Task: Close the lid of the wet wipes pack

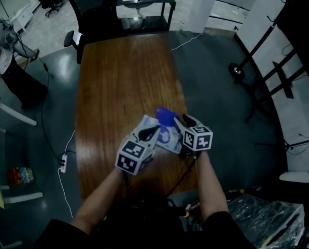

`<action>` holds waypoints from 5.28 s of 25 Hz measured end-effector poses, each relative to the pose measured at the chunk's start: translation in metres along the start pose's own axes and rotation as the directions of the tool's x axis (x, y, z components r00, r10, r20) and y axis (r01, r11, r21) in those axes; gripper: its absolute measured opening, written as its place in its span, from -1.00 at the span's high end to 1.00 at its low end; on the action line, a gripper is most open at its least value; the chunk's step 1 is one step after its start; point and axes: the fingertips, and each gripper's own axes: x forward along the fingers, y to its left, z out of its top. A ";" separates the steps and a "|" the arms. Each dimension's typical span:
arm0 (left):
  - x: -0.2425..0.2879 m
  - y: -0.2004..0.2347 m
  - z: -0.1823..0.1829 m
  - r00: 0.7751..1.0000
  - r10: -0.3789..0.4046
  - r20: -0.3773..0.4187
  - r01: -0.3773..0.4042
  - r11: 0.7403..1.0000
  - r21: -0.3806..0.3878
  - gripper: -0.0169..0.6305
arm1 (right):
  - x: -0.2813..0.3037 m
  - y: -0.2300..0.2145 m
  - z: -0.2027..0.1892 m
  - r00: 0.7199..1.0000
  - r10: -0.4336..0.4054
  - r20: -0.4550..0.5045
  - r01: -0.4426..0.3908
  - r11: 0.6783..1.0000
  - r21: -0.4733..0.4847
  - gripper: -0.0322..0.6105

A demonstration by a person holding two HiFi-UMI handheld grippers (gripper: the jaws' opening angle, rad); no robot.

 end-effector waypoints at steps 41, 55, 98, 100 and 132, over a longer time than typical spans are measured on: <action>-0.032 0.010 -0.031 0.998 0.056 -0.034 -0.057 0.998 -0.029 0.93 | -0.012 0.105 -0.049 0.955 0.255 -0.151 -0.264 0.964 -0.038 0.49; -0.031 0.015 -0.037 0.997 0.049 -0.053 -0.051 0.998 -0.032 0.93 | 0.009 0.095 -0.077 0.956 0.094 -0.278 -0.147 0.973 -0.178 0.87; -0.179 -0.088 0.022 0.977 0.060 0.207 -0.083 0.991 0.107 0.93 | -0.226 0.233 0.035 0.906 0.158 0.392 -0.057 0.965 -0.256 0.87; -0.195 -0.090 0.024 0.974 0.033 0.223 -0.060 0.991 0.118 0.93 | -0.234 0.250 0.033 0.903 0.140 0.406 -0.034 0.965 -0.258 0.87; -0.322 -0.136 0.015 0.944 -0.144 0.297 0.078 0.972 0.221 0.93 | -0.316 0.380 0.010 0.833 0.101 0.544 0.042 0.969 -0.243 0.88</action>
